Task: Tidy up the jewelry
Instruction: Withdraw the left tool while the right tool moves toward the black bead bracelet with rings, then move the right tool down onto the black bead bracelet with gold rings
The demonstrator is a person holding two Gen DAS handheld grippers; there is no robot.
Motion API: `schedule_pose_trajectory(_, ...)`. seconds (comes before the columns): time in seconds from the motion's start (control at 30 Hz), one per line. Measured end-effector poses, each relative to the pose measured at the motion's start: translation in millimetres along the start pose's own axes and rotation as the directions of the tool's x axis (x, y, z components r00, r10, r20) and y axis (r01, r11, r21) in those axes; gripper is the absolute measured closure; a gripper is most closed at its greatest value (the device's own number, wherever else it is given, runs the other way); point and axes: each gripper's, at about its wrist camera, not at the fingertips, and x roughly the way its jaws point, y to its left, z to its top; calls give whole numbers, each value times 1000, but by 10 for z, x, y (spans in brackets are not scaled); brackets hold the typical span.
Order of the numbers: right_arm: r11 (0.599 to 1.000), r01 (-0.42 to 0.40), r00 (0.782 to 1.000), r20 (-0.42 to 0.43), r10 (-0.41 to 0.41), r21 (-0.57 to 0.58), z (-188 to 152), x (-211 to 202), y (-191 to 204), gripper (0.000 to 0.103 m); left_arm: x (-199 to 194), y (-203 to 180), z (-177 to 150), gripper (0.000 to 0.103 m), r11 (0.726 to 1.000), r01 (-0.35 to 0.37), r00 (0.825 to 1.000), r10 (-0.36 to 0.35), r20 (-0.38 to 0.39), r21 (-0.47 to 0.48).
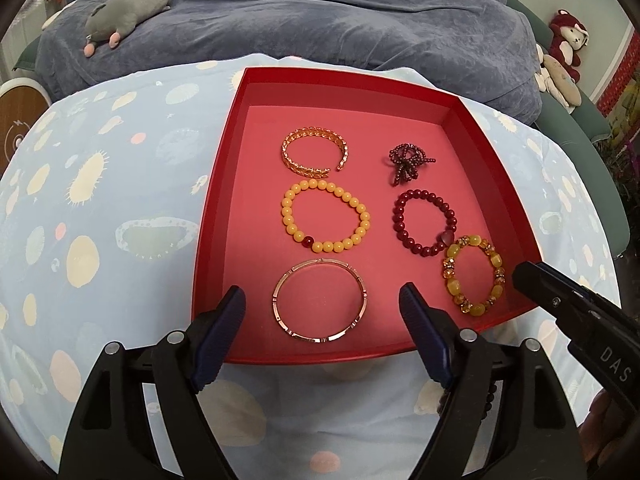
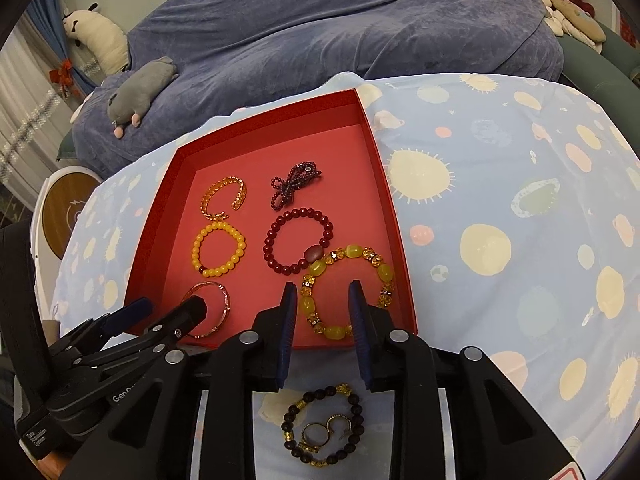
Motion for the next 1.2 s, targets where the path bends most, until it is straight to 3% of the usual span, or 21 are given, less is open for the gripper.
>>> schedule_pose_trajectory(0.6, 1000, 19, 1000, 1, -19, 14, -453, -386, -92, 76, -502, 56, -310, 28, 1000, 5, 999, -4, 50, -20)
schedule_pose_trajectory(1.2, 998, 51, 997, -54, -50, 24, -1084, -540, -249, 76, -606, 104, -1148, 28, 1000, -13, 999, 13, -45, 6)
